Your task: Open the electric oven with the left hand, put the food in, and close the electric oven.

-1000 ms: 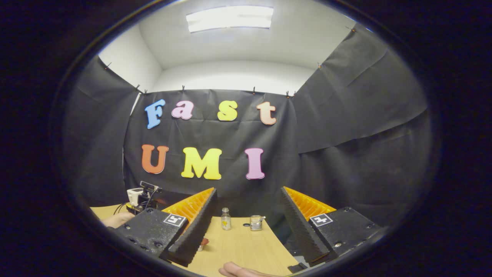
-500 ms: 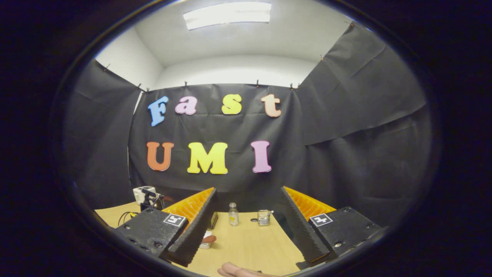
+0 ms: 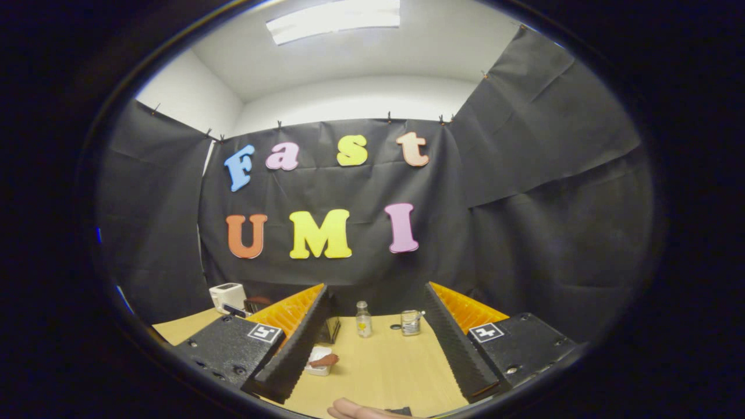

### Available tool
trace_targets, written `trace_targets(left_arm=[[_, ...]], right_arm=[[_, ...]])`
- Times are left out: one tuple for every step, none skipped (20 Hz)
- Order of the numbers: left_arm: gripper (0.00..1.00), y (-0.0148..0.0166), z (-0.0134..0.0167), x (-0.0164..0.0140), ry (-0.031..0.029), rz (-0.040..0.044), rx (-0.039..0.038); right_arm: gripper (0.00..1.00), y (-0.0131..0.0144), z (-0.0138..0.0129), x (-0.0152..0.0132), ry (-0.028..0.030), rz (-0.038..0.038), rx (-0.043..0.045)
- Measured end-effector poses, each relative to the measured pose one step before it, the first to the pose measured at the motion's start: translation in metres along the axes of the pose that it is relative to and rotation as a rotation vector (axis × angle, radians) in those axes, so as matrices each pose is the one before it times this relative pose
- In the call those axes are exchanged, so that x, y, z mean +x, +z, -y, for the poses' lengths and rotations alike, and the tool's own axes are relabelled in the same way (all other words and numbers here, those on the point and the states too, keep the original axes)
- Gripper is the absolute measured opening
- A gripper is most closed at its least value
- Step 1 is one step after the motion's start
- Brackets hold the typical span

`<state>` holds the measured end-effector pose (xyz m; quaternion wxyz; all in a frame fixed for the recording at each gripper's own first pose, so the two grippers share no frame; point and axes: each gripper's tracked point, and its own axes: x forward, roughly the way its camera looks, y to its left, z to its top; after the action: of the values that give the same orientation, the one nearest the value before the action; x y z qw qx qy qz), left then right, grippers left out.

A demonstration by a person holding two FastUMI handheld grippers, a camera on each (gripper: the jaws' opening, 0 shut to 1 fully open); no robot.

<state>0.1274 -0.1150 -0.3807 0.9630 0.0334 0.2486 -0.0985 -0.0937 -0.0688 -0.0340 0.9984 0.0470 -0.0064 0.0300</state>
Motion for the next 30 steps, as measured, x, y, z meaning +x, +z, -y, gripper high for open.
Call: trace_targets(left_arm=[[0.97, -0.00830, 0.00068, 0.00210, -0.00235, -0.02305, -0.00640], [0.97, -0.01023, 0.00064, 0.00276, -0.00170, -0.02935, -0.01201], [0.97, -0.00519, 0.00062, 0.00078, -0.00006, -0.01542, -0.00915], [0.97, 0.00317, 0.00049, -0.00022, 0.00217, 0.01688, 0.00424], [0.97, 0.00334, -0.00021, 0.00055, 0.00099, 0.01611, 0.00935], [0.97, -0.00426, 0.00016, 0.00009, 0.00011, -0.00651, -0.00506], [0.96, -0.00003, 0.00001, -0.00075, -0.00006, 0.00293, -0.00279], [0.97, 0.00414, 0.00069, -0.00209, 0.00058, 0.01405, 0.00839], [0.97, 0.00591, -0.00058, -0.00266, -0.00200, 0.02531, 0.00805], [0.96, 0.00476, -0.00197, -0.00475, -0.00101, 0.01673, -0.00086], [0.96, 0.00678, -0.00112, -0.00662, -0.00135, 0.01855, -0.00606], [0.97, 0.00922, -0.00067, -0.00816, -0.00425, 0.02328, -0.00903], [0.97, 0.01022, -0.00086, -0.00895, -0.00597, 0.01966, -0.01528], [0.96, 0.01081, -0.00143, -0.01016, -0.00462, 0.02117, -0.01878], [0.96, 0.01326, -0.00109, -0.01050, -0.00280, 0.02352, -0.01240], [0.96, 0.01452, -0.00094, -0.01096, 0.00039, 0.02884, -0.00556], [0.96, 0.01413, -0.00275, -0.01217, -0.00311, 0.02679, -0.00024], [0.96, 0.01479, -0.00266, -0.01016, 0.00382, 0.02800, 0.00199], [0.96, 0.01784, -0.00781, -0.01179, 0.02365, 0.03695, 0.00344], [0.96, 0.01454, -0.00715, -0.00822, 0.01807, 0.02679, 0.00859], [0.96, 0.01493, -0.00632, -0.00977, 0.01885, 0.02588, 0.00742], [0.96, 0.01355, -0.00577, -0.01012, 0.01350, 0.01910, 0.00285], [0.96, 0.01342, -0.00418, -0.00974, 0.01022, 0.01910, -0.00260], [0.96, 0.01513, -0.00469, -0.00934, 0.00969, 0.02133, -0.00624], [0.96, 0.01374, -0.00247, -0.00907, 0.00422, 0.02456, -0.00594], [0.96, 0.01603, -0.00187, -0.00946, 0.00020, 0.03644, -0.00482], [0.96, 0.01335, -0.00108, -0.00859, -0.00084, 0.02928, 0.00143], [0.96, 0.00899, -0.00181, -0.00932, 0.00336, 0.01790, 0.00503], [0.95, 0.00840, -0.00152, -0.00838, 0.00295, 0.01134, 0.00292], [0.96, 0.00584, -0.00002, -0.00688, 0.00532, 0.00576, -0.00195]], right_arm=[[0.99, -0.00301, -0.00155, 0.00178, 0.00517, -0.00909, 0.00161], [0.99, -0.00170, 0.00015, 0.00203, 0.00172, -0.00585, 0.00018], [1.00, -0.00320, -0.00110, 0.00128, 0.00171, -0.00816, -0.00188], [0.99, -0.00209, -0.00079, 0.00169, 0.00015, -0.00633, 0.00009], [0.99, -0.00238, -0.00012, 0.00286, -0.00123, -0.00642, 0.00194], [1.00, -0.00407, -0.00022, 0.00267, 0.00006, -0.00834, 0.00394], [1.00, -0.00245, -0.00072, 0.00298, 0.00211, -0.00838, 0.00786], [0.99, -0.00293, -0.00091, 0.00392, 0.00301, -0.01035, 0.00773], [0.99, -0.00287, -0.00249, 0.00475, 0.01282, -0.01173, 0.00910], [0.99, -0.00432, -0.00462, 0.00633, 0.01666, -0.01780, 0.00903], [0.99, -0.00354, -0.00350, 0.00706, 0.01254, -0.01986, 0.00317], [1.00, -0.00411, -0.00205, 0.00628, 0.01086, -0.01758, 0.00295], [0.99, -0.00364, -0.00116, 0.00835, 0.00436, -0.02186, 0.00270], [0.99, -0.00478, 0.00079, 0.00988, -0.00006, -0.02220, 0.00232], [1.00, -0.00411, -0.00020, 0.00946, 0.00152, -0.02041, 0.00245], [0.99, -0.00643, 0.00152, 0.00982, -0.00548, -0.02679, 0.00783], [0.99, -0.00616, 0.00096, 0.01058, -0.00326, -0.02758, 0.00940], [1.00, -0.00668, -0.00254, 0.00984, 0.00534, -0.03201, 0.00956], [1.00, -0.00745, -0.00566, 0.00959, 0.02233, -0.03227, 0.00963], [1.00, -0.00573, -0.00719, 0.01123, 0.03291, -0.03218, 0.00002], [1.00, -0.00913, -0.00209, 0.01098, 0.01196, -0.04121, 0.00173], [1.00, -0.00916, 0.00160, 0.01087, 0.00835, -0.03360, 0.00198], [1.00, -0.00653, 0.00030, 0.01117, 0.00556, -0.03222, 0.00162], [1.00, -0.00757, 0.00188, 0.01208, -0.00360, -0.02990, -0.00009], [1.00, -0.00627, 0.00297, 0.01275, -0.00496, -0.02959, -0.00430], [1.00, -0.00815, 0.00215, 0.01484, -0.00195, -0.03711, 0.00235], [1.00, -0.00862, 0.00001, 0.01455, 0.01257, -0.04607, 0.00907], [1.00, -0.00842, -0.00209, 0.01512, 0.02238, -0.04046, 0.02318], [1.00, -0.00937, -0.00217, 0.01648, 0.02679, -0.05201, 0.02438], [1.00, -0.00869, -0.00209, 0.01828, 0.02760, -0.05247, 0.02708]])
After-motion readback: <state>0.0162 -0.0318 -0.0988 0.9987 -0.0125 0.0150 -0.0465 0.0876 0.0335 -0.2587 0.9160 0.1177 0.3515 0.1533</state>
